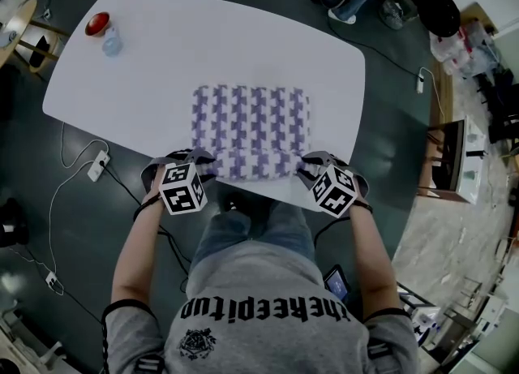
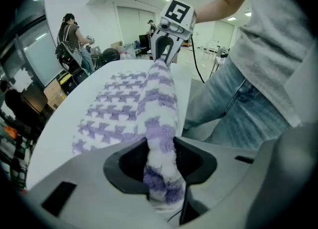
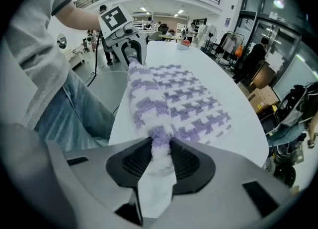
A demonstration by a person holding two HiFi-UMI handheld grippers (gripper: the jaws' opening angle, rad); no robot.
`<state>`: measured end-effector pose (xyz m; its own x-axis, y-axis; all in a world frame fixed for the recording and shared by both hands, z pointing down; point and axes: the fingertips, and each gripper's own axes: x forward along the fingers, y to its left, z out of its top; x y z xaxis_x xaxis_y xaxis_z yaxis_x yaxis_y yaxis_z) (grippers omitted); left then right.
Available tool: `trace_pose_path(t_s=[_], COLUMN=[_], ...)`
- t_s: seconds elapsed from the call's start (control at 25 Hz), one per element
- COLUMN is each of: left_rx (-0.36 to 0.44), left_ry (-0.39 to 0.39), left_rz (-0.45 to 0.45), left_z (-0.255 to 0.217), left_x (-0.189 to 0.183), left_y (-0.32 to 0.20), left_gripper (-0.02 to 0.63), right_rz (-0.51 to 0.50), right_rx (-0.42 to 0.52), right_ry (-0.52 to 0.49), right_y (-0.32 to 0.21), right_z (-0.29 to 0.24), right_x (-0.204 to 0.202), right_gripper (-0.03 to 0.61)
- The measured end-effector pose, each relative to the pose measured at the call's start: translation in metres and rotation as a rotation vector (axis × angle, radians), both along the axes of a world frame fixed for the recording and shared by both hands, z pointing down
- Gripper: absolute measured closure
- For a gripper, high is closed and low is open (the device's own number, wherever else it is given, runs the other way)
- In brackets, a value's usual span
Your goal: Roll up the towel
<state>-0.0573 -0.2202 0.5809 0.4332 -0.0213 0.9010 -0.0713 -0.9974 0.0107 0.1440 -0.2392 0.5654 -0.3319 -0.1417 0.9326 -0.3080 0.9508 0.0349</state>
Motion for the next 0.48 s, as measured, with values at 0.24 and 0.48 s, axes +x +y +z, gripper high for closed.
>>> trace_pose_path(t_s=[0.24, 0.48], left_rx=[-0.028, -0.041], left_ry=[0.054, 0.078], left_rz=[-0.056, -0.092], left_z=[-0.005, -0.007], left_x=[-0.002, -0.002], left_y=[-0.02, -0.034], left_gripper=[0.477, 0.476], right_rz=[0.019, 0.038], right_rx=[0.027, 0.058], right_ry=[-0.018, -0.015], right_y=[-0.02, -0.032], right_z=[-0.004, -0.006], right_x=[0.001, 0.002], right_gripper=[0.471, 0.469])
